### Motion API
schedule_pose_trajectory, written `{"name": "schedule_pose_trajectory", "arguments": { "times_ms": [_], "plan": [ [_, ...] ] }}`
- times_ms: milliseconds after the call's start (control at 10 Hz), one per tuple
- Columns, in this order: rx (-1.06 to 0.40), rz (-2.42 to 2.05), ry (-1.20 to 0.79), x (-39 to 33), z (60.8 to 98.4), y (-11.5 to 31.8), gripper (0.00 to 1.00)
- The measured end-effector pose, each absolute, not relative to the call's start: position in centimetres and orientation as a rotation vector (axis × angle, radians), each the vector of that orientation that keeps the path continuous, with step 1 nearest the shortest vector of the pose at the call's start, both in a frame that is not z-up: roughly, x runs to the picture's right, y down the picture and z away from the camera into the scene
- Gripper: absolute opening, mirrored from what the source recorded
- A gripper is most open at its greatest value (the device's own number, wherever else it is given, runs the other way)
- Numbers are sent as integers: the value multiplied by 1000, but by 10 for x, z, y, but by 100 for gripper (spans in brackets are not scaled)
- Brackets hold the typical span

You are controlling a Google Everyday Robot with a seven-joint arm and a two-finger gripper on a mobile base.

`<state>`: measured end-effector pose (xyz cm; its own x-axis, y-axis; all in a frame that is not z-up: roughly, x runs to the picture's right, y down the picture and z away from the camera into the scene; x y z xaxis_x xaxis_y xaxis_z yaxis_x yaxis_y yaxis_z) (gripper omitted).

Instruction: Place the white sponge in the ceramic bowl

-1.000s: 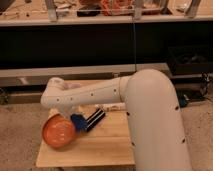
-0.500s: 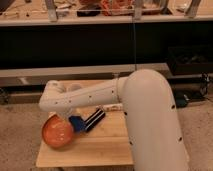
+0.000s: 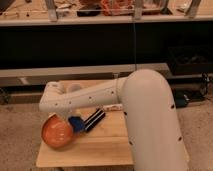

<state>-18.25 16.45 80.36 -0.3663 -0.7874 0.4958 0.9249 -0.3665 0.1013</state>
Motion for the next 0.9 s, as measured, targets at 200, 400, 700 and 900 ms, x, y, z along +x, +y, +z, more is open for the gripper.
{"name": "schedule_pose_trajectory", "arguments": {
  "times_ms": [200,400,700,900],
  "plan": [
    [-443,-1922,-442,-182,804,165,60],
    [-425,-1940,-447,-187,804,166,73],
    [-393,-1959,-449,-196,803,169,80],
    [-386,-1965,-449,-194,804,168,80]
  ]
}}
